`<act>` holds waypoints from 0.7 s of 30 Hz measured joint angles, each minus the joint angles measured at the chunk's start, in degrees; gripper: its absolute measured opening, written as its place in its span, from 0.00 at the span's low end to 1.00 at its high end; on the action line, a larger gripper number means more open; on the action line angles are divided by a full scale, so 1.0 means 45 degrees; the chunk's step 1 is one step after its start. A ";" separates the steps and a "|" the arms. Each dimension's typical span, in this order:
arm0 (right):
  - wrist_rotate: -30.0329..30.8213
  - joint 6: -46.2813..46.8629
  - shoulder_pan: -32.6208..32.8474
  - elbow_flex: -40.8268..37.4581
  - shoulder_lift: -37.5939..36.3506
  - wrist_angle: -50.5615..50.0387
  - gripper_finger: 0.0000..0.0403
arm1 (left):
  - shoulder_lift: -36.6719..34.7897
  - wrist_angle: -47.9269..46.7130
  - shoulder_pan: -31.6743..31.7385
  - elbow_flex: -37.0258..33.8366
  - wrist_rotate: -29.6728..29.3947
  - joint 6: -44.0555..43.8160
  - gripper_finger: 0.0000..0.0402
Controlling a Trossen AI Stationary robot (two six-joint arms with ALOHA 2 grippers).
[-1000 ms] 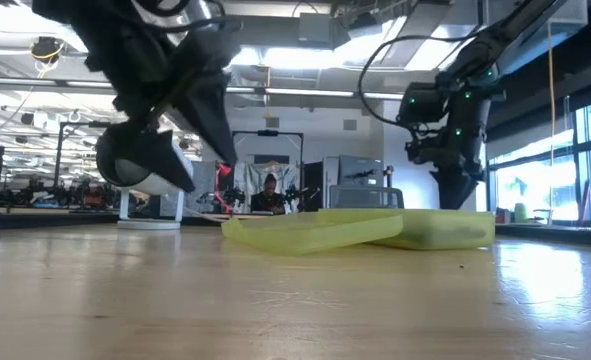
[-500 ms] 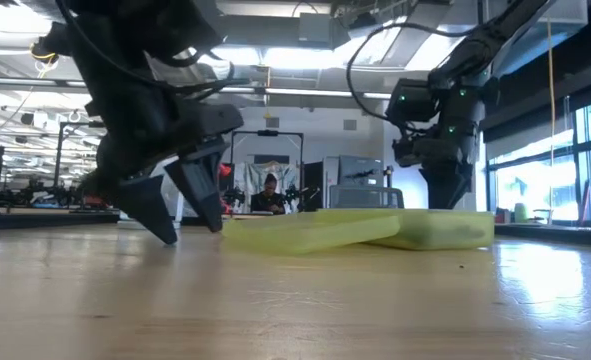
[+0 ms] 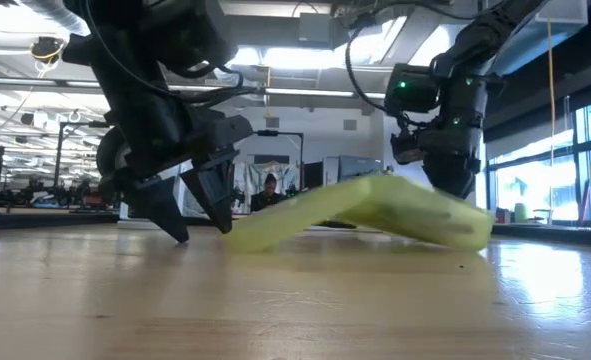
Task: Pick & place school supplies into a supply box
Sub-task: Close the yellow supply box
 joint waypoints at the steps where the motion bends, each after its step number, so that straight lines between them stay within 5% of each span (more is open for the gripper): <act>1: -0.0033 0.0149 0.0222 0.0000 0.0000 0.0032 0.15 | 0.0005 -0.0007 0.0020 0.0000 0.0045 0.0068 0.77; 21: -0.0245 0.2236 0.3455 0.0005 -0.0010 0.0368 0.15 | -0.1586 -0.4304 -0.0175 -0.0078 0.2740 0.0406 0.77</act>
